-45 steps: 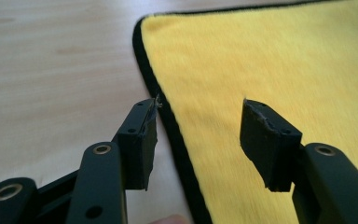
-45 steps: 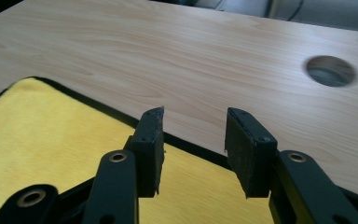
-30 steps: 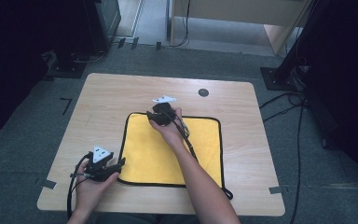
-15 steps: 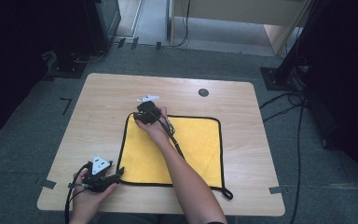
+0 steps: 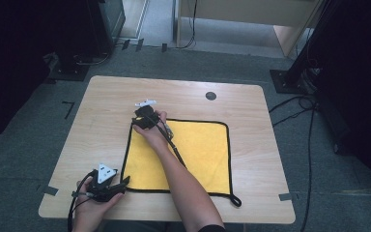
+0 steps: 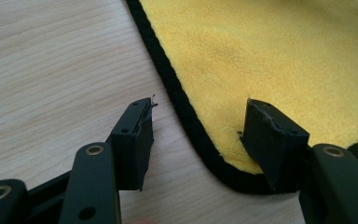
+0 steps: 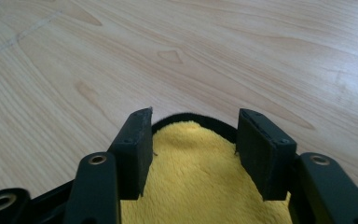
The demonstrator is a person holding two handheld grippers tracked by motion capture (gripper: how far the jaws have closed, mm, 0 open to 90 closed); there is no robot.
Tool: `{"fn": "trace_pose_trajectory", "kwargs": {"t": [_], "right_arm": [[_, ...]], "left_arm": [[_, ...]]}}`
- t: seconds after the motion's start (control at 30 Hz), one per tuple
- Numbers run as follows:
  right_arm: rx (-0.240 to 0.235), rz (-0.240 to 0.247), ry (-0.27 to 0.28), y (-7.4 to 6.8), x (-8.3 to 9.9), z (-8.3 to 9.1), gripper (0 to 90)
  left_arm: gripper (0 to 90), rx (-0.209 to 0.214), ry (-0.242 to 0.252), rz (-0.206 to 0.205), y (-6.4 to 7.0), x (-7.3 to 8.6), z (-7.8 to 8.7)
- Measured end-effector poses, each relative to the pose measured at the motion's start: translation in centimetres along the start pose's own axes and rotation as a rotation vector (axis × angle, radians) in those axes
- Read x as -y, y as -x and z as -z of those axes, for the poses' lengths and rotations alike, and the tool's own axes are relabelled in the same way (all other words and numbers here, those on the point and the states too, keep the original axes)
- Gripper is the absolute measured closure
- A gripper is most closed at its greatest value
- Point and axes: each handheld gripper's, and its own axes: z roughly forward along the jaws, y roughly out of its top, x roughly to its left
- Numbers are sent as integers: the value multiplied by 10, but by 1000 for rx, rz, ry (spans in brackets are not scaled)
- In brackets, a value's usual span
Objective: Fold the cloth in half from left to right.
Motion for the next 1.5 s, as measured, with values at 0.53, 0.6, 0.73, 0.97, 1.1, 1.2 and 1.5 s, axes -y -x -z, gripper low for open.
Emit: {"fn": "trace_pose_trajectory", "kwargs": {"t": [0.53, 0.6, 0.73, 0.97, 1.1, 1.2, 1.5], "right_arm": [[-36, 44, 47, 21, -12, 46, 880], [-30, 55, 74, 34, -13, 63, 879], [-4, 62, 116, 72, -3, 100, 876], [71, -62, 148, 154, 40, 155, 878], [133, -118, 149, 189, 66, 177, 878], [176, -175, 143, 211, 80, 185, 876], [323, -308, 119, 250, 108, 190, 650]], "left_arm": [[866, 196, 122, -51, 37, -28, 17], [866, 227, 147, -69, 50, -39, 16], [865, 309, 170, -127, 91, -66, 5], [866, 435, 187, -196, 171, -101, -28], [869, 489, 179, -187, 204, -108, -50], [865, 494, 163, -174, 222, -109, -68], [509, 551, 135, -190, 220, -102, -65]]}}
